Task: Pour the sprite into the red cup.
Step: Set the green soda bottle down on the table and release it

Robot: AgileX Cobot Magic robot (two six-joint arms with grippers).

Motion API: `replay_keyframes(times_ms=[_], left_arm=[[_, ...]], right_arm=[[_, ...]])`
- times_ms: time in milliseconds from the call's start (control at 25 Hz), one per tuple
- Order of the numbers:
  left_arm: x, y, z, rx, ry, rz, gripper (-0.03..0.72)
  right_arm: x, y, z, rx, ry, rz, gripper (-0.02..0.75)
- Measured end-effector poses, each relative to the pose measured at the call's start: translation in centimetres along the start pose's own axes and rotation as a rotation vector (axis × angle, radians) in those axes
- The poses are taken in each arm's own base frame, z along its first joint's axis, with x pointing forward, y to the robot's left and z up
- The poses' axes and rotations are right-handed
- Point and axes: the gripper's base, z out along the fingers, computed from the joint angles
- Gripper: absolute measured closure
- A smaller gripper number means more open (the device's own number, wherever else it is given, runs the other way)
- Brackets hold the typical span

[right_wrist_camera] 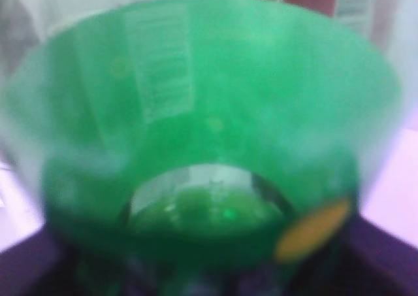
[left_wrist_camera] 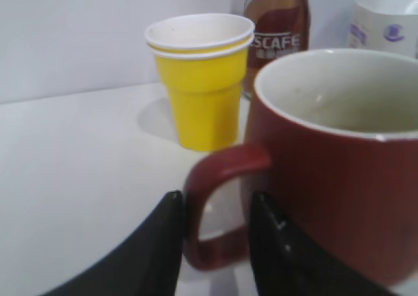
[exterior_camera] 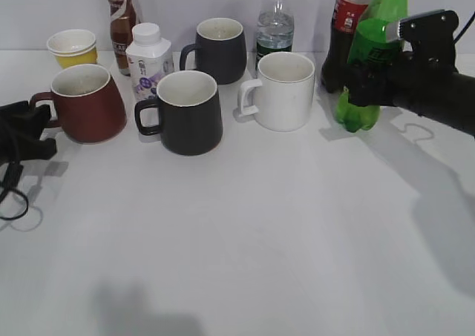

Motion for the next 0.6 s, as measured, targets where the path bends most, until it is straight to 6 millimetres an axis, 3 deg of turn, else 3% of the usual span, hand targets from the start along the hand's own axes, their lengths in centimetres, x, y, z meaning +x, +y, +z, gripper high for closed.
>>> replay_keyframes(times_ms=[120,320,600], left_arm=[[-0.1,-0.2,-0.8,0.002,0.005,-0.001,0.421],[-0.5,-0.3,-1.8,0.002,-0.002,-0.003,0.421],[-0.3,-0.5,-2.5,0.012,0.012,-0.056,0.421]], right_arm=[[0.5,0.6,-0.7,-0.025,-0.040,0.020,0.296],[1.0,1.0,-1.4,-0.030,-0.068,0.047,0.188],[1.1,1.0,-1.5,-0.030,-0.067,0.050,0.170]])
